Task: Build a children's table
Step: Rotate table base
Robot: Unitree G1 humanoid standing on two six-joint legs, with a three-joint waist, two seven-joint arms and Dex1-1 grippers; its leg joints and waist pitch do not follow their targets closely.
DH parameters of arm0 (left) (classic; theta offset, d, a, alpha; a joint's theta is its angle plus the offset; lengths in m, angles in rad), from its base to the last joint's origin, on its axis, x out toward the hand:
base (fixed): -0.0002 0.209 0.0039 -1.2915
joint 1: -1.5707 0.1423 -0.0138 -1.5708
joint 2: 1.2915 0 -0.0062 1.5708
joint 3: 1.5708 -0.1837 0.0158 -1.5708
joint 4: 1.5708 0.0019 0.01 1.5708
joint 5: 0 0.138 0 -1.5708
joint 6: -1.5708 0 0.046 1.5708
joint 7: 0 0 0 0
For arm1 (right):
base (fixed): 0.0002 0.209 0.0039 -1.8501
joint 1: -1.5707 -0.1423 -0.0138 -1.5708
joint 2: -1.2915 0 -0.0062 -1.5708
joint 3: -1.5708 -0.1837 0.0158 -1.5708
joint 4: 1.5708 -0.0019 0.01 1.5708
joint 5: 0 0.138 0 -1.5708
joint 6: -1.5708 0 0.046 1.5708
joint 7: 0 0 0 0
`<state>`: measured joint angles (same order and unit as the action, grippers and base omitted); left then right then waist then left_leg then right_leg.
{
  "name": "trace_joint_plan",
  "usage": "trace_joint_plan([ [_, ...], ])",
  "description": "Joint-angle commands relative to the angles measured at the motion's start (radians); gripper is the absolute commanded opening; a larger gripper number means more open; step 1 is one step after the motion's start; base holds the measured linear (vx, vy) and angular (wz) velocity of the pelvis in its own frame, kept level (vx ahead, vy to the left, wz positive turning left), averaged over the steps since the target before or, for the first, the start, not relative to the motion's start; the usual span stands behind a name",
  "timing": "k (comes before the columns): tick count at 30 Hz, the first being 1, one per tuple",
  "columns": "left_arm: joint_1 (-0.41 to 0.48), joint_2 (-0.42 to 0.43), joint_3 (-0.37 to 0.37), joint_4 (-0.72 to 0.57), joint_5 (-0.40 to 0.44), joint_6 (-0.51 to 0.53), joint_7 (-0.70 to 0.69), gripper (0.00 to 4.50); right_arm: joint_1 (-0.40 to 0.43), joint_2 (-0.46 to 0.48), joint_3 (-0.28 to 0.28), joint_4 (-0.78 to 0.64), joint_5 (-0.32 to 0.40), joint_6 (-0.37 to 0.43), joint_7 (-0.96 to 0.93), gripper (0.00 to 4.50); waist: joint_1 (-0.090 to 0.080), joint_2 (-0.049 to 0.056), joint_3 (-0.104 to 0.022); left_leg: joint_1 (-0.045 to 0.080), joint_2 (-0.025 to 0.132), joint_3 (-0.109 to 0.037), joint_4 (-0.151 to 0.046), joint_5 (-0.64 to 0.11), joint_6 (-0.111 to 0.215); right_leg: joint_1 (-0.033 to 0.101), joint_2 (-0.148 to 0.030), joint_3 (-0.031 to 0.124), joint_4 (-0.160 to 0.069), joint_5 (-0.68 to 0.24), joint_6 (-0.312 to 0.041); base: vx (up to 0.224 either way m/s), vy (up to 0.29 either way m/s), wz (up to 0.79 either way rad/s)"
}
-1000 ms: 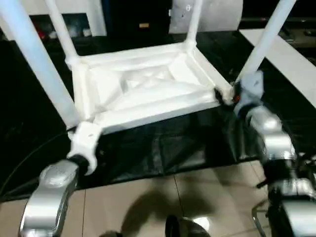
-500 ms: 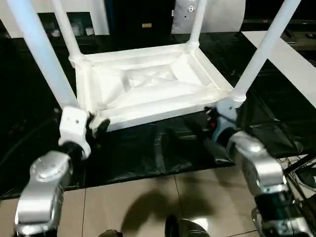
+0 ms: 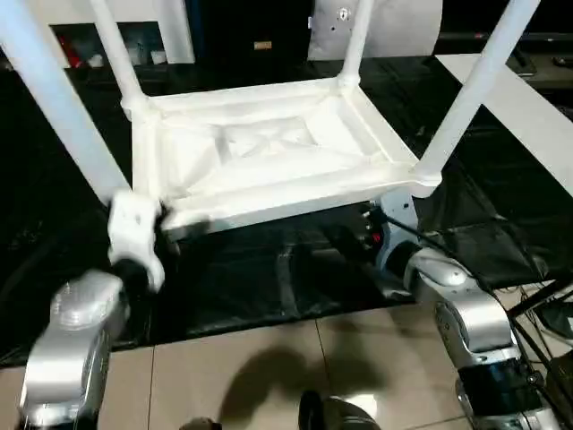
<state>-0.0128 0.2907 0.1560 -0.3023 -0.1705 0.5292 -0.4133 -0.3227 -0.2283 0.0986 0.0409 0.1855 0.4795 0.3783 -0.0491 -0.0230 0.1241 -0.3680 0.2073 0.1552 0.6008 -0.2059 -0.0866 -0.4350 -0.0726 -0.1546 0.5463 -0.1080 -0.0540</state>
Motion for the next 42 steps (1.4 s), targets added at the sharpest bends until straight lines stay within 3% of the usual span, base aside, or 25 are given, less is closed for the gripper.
trace_joint_plan([
  [1, 0.031, -0.024, 0.035, -0.04, 0.017, -0.033, 0.055, 3.98, 0.012, -0.005, 0.006, -0.034, 0.005, 0.018, 0.014, 4.5, 0.001, 0.012, -0.066, 0.002, 0.015, 0.001, -0.067, -0.191, 0.103, 0.068, -0.052, 0.052, -0.08, -0.467, -0.047, 0.0, 0.0, 0.0],
  [3, 0.056, -0.034, 0.045, -0.058, 0.022, -0.046, 0.072, 4.14, 0.015, -0.004, 0.009, -0.042, 0.014, 0.022, 0.028, 4.5, 0.002, 0.013, -0.067, 0.004, 0.013, 0.0, -0.065, -0.203, 0.098, 0.067, -0.052, 0.049, -0.084, -0.494, -0.026, 0.0, 0.0, 0.0],
  [5, 0.125, -0.069, 0.077, -0.116, 0.028, -0.066, 0.118, 4.33, 0.026, -0.01, 0.023, -0.075, 0.064, 0.034, 0.1, 4.5, -0.001, 0.01, -0.062, -0.004, 0.017, -0.003, -0.068, -0.216, 0.102, 0.072, -0.052, 0.048, -0.085, -0.5, -0.014, 0.0, 0.0, 0.0],
  [7, 0.151, -0.072, 0.084, -0.136, 0.033, -0.073, 0.13, 4.45, 0.031, -0.016, 0.031, -0.094, 0.09, 0.038, 0.143, 4.5, -0.002, 0.01, -0.06, 0.004, 0.012, -0.002, -0.066, -0.243, 0.1, 0.065, -0.05, 0.044, -0.095, -0.548, 0.01, 0.0, 0.0, 0.0],
  [8, 0.16, -0.073, 0.099, -0.143, 0.032, -0.072, 0.145, 4.45, 0.042, -0.028, 0.04, -0.139, 0.156, 0.062, 0.224, 4.5, -0.002, 0.003, -0.06, 0.002, 0.01, -0.002, -0.066, -0.238, 0.104, 0.066, -0.049, 0.045, -0.096, -0.551, 0.02, 0.0, 0.0, 0.0],
  [10, 0.154, -0.063, 0.111, -0.133, 0.034, -0.082, 0.151, 4.45, 0.053, -0.041, 0.046, -0.185, 0.219, 0.094, 0.295, 4.5, 0.002, 0.007, -0.056, 0.005, 0.009, -0.003, -0.066, -0.25, 0.11, 0.062, -0.046, 0.041, -0.103, -0.578, 0.044, 0.0, 0.0, 0.0],
  [11, 0.142, -0.057, 0.118, -0.122, 0.031, -0.085, 0.15, 4.45, 0.056, -0.048, 0.051, -0.203, 0.244, 0.11, 0.323, 4.5, 0.003, 0.004, -0.06, 0.005, 0.009, -0.005, -0.065, -0.242, 0.109, 0.065, -0.048, 0.041, -0.101, -0.574, 0.048, 0.0, 0.0, 0.0],
  [14, 0.095, -0.013, 0.134, -0.065, 0.028, -0.113, 0.129, 4.45, 0.062, -0.075, 0.072, -0.23, 0.269, 0.156, 0.371, 4.5, 0.008, 0.009, -0.059, 0.008, 0.012, -0.01, -0.069, -0.234, 0.11, 0.062, -0.047, 0.043, -0.101, -0.558, 0.041, 0.0, 0.0, 0.0],
  [17, 0.038, 0.029, 0.153, -0.001, 0.003, -0.137, 0.089, 4.45, 0.054, -0.073, 0.08, -0.192, 0.22, 0.145, 0.338, 4.5, 0.008, 0.008, -0.06, 0.004, 0.014, -0.013, -0.071, -0.237, 0.094, 0.067, -0.053, 0.044, -0.096, -0.55, 0.027, 0.0, 0.0, 0.0],
  [19, -0.041, 0.068, 0.151, 0.085, -0.043, -0.146, 0.011, 4.45, 0.039, -0.051, 0.072, -0.134, 0.167, 0.128, 0.264, 4.5, 0.01, 0.013, -0.062, 0.012, 0.007, -0.011, -0.067, -0.234, 0.086, 0.061, -0.057, 0.047, -0.1, -0.564, 0.018, 0.0, 0.0, 0.0],
  [21, -0.096, 0.085, 0.147, 0.146, -0.057, -0.145, -0.021, 4.45, 0.027, -0.045, 0.07, -0.104, 0.146, 0.122, 0.227, 4.5, 0.011, 0.006, -0.064, 0.009, 0.009, -0.013, -0.069, -0.225, 0.08, 0.066, -0.058, 0.047, -0.095, -0.545, 0.006, 0.0, 0.0, 0.0],
  [25, -0.205, 0.11, 0.14, 0.282, -0.085, -0.152, -0.078, 4.45, 0.002, -0.03, 0.069, -0.063, 0.133, 0.121, 0.193, 4.5, 0.019, 0.016, -0.07, 0.005, 0.013, -0.013, -0.07, -0.172, 0.082, 0.073, -0.061, 0.055, -0.076, -0.447, -0.033, 0.0, 0.0, 0.0],
  [27, -0.268, 0.122, 0.135, 0.37, -0.111, -0.16, -0.133, 4.45, -0.009, -0.02, 0.072, -0.045, 0.133, 0.118, 0.198, 4.5, 0.023, 0.016, -0.076, 0.007, 0.012, -0.01, -0.067, -0.141, 0.091, 0.074, -0.06, 0.058, -0.069, -0.4, -0.05, 0.0, 0.0, 0.0],
  [28, -0.29, 0.13, 0.126, 0.404, -0.128, -0.161, -0.178, 4.45, -0.016, -0.016, 0.076, -0.027, 0.12, 0.107, 0.194, 4.5, 0.027, 0.021, -0.08, 0.006, 0.015, -0.01, -0.066, -0.112, 0.095, 0.077, -0.063, 0.06, -0.061, -0.356, -0.071, 0.0, 0.0, 0.0],
  [30, -0.317, 0.134, 0.12, 0.436, -0.158, -0.149, -0.23, 4.45, -0.027, -0.011, 0.078, -0.001, 0.102, 0.095, 0.183, 4.5, 0.032, 0.02, -0.085, 0.006, 0.016, -0.008, -0.065, -0.086, 0.097, 0.078, -0.065, 0.064, -0.051, -0.308, -0.105, 0.0, 0.0, 0.0],
  [31, -0.334, 0.135, 0.12, 0.442, -0.219, -0.095, -0.305, 4.45, -0.047, -0.004, 0.073, 0.044, 0.079, 0.086, 0.152, 4.5, 0.036, 0.022, -0.093, 0.005, 0.019, -0.008, -0.062, -0.036, 0.097, 0.083, -0.067, 0.069, -0.033, -0.229, -0.142, 0.0, 0.0, 0.0],
  [32, -0.334, 0.135, 0.12, 0.442, -0.219, -0.095, -0.305, 4.45, -0.047, -0.004, 0.073, 0.044, 0.079, 0.086, 0.152, 4.5, 0.036, 0.022, -0.091, 0.003, 0.018, -0.006, -0.063, -0.018, 0.101, 0.08, -0.065, 0.07, -0.031, -0.202, -0.158, 0.0, 0.0, 0.0],
  [34, -0.312, 0.183, 0.057, 0.392, -0.262, -0.054, -0.462, 4.45, -0.107, 0.015, 0.046, 0.185, 0.009, 0.038, 0.023, 4.5, 0.041, 0.031, -0.088, 0.012, 0.019, -0.002, -0.065, -0.044, 0.091, 0.077, -0.066, 0.07, -0.032, -0.221, -0.182, 0.0, 0.0, 0.0],
  [35, -0.305, 0.188, 0.05, 0.377, -0.273, -0.043, -0.482, 4.45, -0.116, 0.015, 0.042, 0.206, 0.002, 0.031, 0.006, 4.5, 0.04, 0.025, -0.086, 0.011, 0.02, 0.0, -0.067, -0.057, 0.074, 0.077, -0.066, 0.073, -0.029, -0.237, -0.186, 0.0, 0.0, 0.0],
  [37, -0.29, 0.2, 0.039, 0.336, -0.317, -0.004, -0.527, 4.45, -0.138, 0.017, 0.038, 0.255, -0.013, 0.014, -0.015, 4.5, 0.047, 0.026, -0.081, 0.015, 0.02, 0.004, -0.067, -0.089, 0.061, 0.076, -0.067, 0.076, -0.032, -0.262, -0.182, 0.0, 0.0, 0.0],
  [42, -0.254, 0.234, -0.017, 0.238, -0.391, 0.072, -0.606, 4.45, -0.189, 0.029, 0.044, 0.349, -0.037, -0.037, -0.01, 4.5, 0.048, 0.02, -0.077, 0.014, 0.019, 0.005, -0.07, -0.141, 0.045, 0.082, -0.068, 0.076, -0.036, -0.346, -0.156, 0.0, 0.0, 0.0],
])
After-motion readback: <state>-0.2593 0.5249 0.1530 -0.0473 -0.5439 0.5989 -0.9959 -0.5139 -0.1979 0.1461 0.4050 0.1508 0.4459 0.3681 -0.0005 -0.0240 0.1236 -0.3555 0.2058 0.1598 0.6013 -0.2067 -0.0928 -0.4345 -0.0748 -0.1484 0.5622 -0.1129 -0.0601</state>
